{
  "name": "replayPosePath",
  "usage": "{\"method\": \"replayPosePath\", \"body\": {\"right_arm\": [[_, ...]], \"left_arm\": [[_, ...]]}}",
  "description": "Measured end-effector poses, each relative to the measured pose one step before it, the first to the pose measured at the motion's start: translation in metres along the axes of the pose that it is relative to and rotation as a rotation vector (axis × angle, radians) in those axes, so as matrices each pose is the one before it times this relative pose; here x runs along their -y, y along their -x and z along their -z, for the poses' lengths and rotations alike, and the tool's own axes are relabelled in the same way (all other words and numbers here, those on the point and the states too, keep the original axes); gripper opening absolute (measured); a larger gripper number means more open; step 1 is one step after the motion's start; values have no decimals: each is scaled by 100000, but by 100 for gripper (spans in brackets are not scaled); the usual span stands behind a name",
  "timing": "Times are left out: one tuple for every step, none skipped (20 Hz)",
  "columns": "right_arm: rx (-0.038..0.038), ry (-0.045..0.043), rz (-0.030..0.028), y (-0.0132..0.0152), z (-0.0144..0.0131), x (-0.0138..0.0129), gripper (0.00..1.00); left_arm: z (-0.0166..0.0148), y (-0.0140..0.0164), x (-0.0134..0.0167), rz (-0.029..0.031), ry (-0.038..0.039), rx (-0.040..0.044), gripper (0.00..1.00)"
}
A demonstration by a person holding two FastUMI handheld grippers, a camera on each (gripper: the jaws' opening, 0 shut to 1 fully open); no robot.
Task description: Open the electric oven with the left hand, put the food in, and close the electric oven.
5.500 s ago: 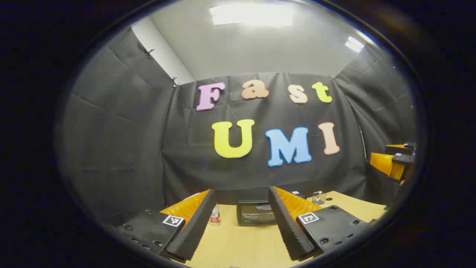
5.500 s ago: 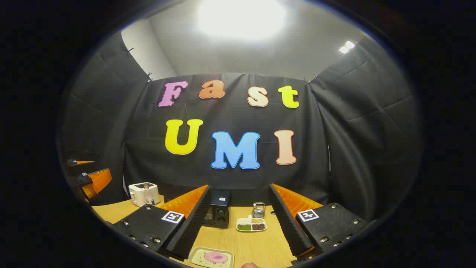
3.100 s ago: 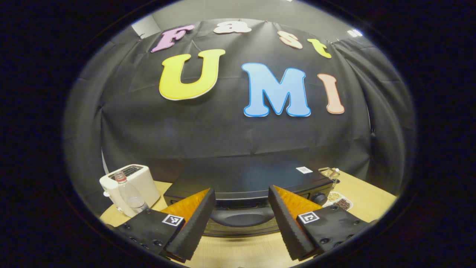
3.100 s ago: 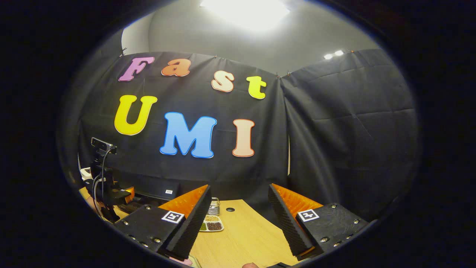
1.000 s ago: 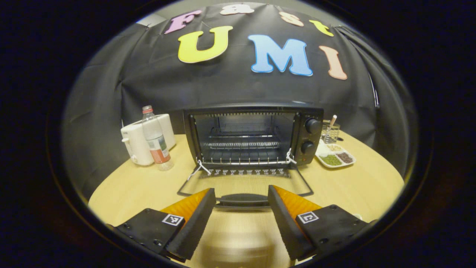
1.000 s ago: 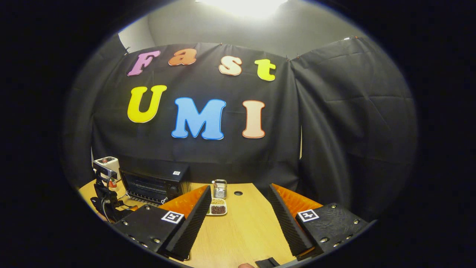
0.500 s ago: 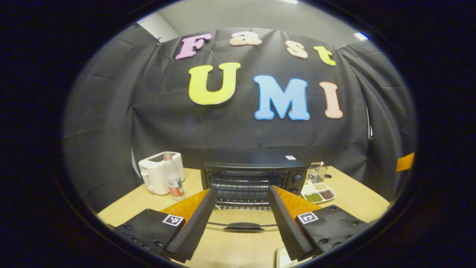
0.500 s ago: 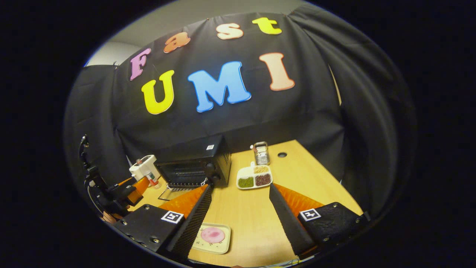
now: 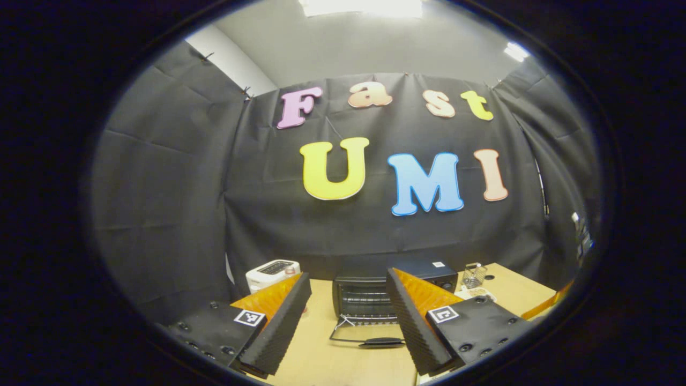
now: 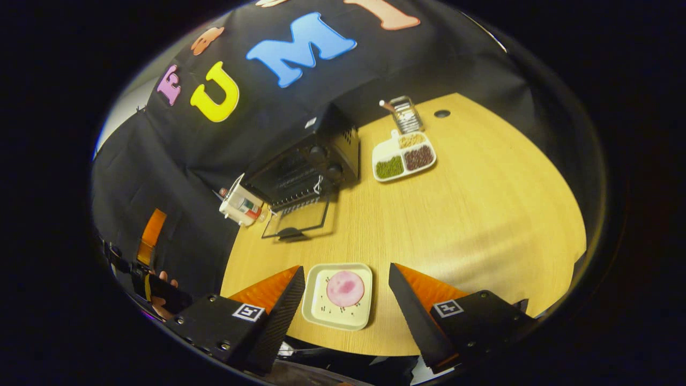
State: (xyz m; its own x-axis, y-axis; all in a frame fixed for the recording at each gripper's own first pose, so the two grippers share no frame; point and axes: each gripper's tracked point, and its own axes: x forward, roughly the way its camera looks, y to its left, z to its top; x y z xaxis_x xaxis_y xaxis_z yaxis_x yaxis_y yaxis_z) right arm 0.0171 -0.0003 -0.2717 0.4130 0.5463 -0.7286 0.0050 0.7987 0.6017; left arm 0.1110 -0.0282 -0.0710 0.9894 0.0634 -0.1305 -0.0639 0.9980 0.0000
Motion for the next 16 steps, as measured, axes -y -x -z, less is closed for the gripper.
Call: {"method": "replayPosePath", "body": {"right_arm": [[-4974,-1015,-1496,-683,792,217,99],[-4374,-1160,-1658,-782,905,-25,98],[-4089,-1177,-657,-879,479,137,96],[-2937,-887,-661,-703,756,170,96],[-3895,-1081,296,-615,559,432,96],[-3150,-1406,-223,-638,473,260,96],[-2448,-1917,-93,-716,263,130,96],[-2262,-1801,-32,-578,-39,219,97],[-1445,-1251,867,-468,-6,359,87],[-995,-1228,-95,-514,-108,182,97],[-1392,-1609,101,-503,-341,314,88],[-1667,-1534,-29,-190,486,-70,83],[-2189,-540,687,-594,290,157,83],[-2045,151,1303,-256,187,376,83],[-1559,135,1037,-468,260,238,83],[-1398,365,1204,-333,187,279,83]], "left_arm": [[-25,546,-739,-1971,-352,-88,99],[198,351,-952,-1937,-421,-274,99],[117,430,-753,-1788,-108,-196,99],[135,334,-693,-1572,140,-79,99],[172,106,-457,-1489,48,-391,99],[279,275,-696,-1648,-138,-546,99],[165,226,-572,-1669,-267,-364,99],[207,180,-562,-1497,-80,-284,99],[-1,107,-413,-1099,174,-55,99],[156,120,-494,-1208,175,-34,99],[43,139,-493,-953,39,19,99],[144,46,-453,-1125,-292,-215,99],[299,-4,-433,-1009,-509,-628,99],[265,38,-328,-844,-349,-360,99],[103,51,-354,-697,-145,-230,99],[171,5,-306,-470,10,-189,99]]}}
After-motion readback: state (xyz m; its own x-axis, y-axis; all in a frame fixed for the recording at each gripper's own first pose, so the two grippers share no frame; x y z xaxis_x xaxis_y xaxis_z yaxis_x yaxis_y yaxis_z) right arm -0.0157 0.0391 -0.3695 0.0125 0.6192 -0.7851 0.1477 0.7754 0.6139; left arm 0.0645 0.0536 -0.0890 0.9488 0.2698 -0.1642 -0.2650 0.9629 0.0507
